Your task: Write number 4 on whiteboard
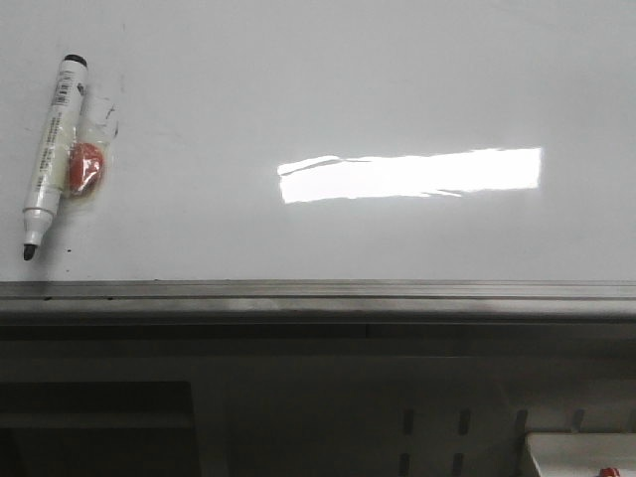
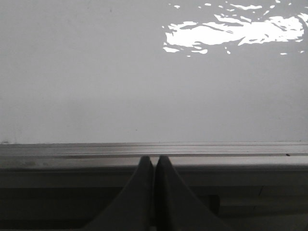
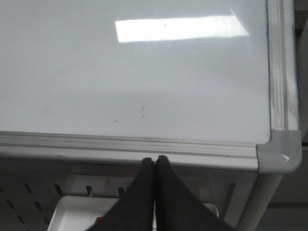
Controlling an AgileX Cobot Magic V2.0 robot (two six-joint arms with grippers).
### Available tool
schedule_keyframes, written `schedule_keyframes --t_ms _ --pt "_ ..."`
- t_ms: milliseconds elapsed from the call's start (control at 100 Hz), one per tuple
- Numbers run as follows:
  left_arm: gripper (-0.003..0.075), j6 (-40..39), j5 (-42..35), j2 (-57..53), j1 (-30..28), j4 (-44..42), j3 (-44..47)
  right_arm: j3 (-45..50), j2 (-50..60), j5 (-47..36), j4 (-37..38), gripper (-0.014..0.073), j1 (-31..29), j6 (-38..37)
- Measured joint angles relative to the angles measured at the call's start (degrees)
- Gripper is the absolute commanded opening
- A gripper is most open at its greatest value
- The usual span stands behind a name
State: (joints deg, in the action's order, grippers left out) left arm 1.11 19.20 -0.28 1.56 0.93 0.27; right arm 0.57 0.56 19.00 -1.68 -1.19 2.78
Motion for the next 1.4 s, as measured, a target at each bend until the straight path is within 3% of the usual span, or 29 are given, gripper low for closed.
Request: schedule_keyframes --t_ms 590,760,1180,1400 --pt "-0.0020 0.00 0.00 0.00 0.00 0.00 0.00 0.00 0.00 0.00 0.00 -0.0066 0.00 0.00" --pt "-0.0020 0.00 -0.88 0.00 0.00 -2.03 0.00 0.00 0.00 -3.81 0.00 -0.0066 0.00 0.00" --pt "-0.0020 0.00 -10.76 0.00 0.00 -1.97 0.00 0.00 0.00 -10.92 0.00 -0.0066 0.00 0.00" --pt "-0.0020 0.00 -9.49 2.04 0.00 0.91 -1.04 -0.28 -2.19 -8.76 -11.21 -0.0064 0.00 -0.14"
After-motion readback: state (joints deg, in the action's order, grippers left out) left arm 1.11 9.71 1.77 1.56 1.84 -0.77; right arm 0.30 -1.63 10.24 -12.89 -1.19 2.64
